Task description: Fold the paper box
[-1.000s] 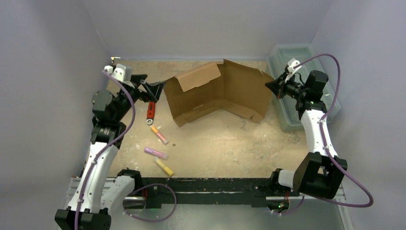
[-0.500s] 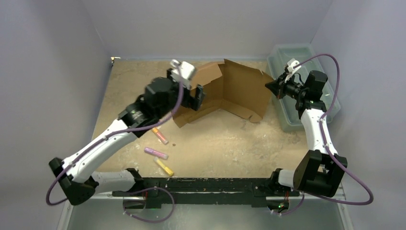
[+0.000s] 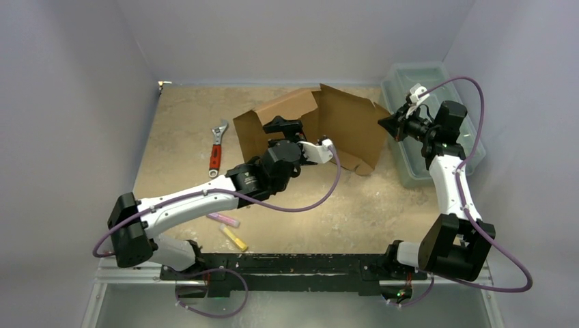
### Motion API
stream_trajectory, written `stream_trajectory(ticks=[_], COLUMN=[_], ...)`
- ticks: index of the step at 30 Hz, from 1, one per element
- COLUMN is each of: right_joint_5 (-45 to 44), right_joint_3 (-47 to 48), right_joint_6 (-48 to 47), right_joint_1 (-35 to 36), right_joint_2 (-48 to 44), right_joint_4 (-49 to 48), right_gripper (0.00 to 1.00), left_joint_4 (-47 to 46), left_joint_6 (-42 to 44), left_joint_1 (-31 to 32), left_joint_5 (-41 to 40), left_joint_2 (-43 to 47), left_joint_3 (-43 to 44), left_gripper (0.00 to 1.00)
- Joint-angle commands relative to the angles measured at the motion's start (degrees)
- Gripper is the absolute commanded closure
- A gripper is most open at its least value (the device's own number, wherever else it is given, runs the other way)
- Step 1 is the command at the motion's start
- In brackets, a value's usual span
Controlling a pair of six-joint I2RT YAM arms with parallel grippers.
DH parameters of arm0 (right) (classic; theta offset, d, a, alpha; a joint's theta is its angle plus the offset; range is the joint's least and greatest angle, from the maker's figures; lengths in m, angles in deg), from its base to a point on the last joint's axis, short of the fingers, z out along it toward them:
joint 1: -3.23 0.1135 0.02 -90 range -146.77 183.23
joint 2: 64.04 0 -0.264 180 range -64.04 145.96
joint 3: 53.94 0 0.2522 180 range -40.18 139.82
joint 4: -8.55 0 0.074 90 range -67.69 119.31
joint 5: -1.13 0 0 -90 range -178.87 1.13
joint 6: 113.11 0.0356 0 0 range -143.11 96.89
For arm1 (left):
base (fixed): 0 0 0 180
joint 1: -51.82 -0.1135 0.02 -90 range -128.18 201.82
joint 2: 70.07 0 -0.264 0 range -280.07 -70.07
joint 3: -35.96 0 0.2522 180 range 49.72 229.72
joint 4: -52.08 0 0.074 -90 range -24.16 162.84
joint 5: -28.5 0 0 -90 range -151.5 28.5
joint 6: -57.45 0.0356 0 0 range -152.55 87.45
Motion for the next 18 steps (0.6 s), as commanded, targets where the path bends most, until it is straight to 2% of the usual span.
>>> stream_trajectory(ticks=[1,9,12,15,18], right_joint_5=[-0.24,0.37,0.66,0.97,1.16], right_joint_3=[0.85,0.93,1.02,1.24,1.57], right_joint_6=[-0.32,-0.39,-0.51,-0.78,-1.12], right_joint_1=[-0.06,-0.01,-0.01,-0.02,-0.04], right_joint_2=[0.56,0.64,0.73,1.03,1.38], right_joint_4=[0.63,0.80,0.98,1.45,2.05], right_gripper=[1.00,1.00,1.00,1.00,1.00], left_joint_4=[-13.79,-20.24,-23.89,-26.49,-27.48], left_joint_6=[14.28,16.89,18.71,19.78,20.31], left_joint_1=[-4.64,-9.80,-11.30,-11.82,-12.47], left_joint_5=[-1.38,-0.48,-1.91,-2.37,-2.21], left_joint_2=[-3.31,-9.79,-11.29,-11.82,-11.98], left_joint_3=[-1.29,0.00,-0.28,-0.32,0.22], left_gripper=[0.11,0.11,0.16,0.26,0.45])
